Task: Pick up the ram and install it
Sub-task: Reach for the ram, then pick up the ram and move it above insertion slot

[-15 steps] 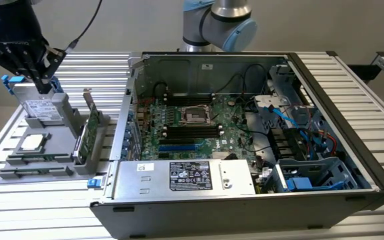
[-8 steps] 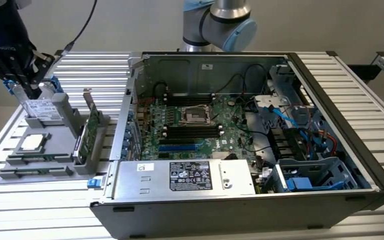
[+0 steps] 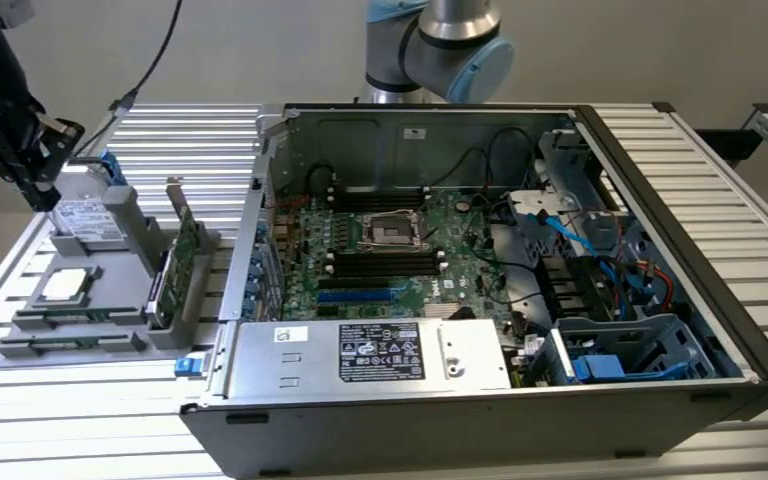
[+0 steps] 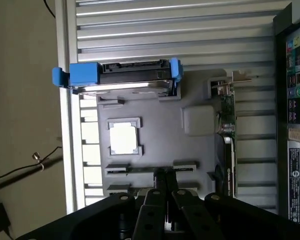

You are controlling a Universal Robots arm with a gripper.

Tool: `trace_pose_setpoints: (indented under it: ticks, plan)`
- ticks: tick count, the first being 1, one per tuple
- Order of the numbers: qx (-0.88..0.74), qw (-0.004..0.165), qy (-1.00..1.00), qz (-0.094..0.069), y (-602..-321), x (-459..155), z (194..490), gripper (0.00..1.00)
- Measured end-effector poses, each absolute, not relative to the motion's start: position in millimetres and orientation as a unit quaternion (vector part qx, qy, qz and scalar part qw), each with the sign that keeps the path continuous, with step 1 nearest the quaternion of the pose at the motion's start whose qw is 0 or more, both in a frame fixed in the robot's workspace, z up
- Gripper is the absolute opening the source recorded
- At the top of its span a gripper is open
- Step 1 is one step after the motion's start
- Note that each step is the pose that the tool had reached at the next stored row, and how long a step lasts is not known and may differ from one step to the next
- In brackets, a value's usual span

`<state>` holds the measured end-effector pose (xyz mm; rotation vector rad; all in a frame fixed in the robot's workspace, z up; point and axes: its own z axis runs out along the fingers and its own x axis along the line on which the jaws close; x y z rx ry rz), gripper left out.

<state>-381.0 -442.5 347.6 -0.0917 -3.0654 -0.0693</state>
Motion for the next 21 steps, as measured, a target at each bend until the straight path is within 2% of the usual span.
trace_pose_setpoints:
  ticks: [7, 21]
  plan:
    - [-0.024, 0.037, -0.999, -0.024, -456.3, -384.4, 347.6, 0.1]
    - [-0.017, 0.037, -0.999, -0.024, -456.7, -384.6, 347.6, 0.1]
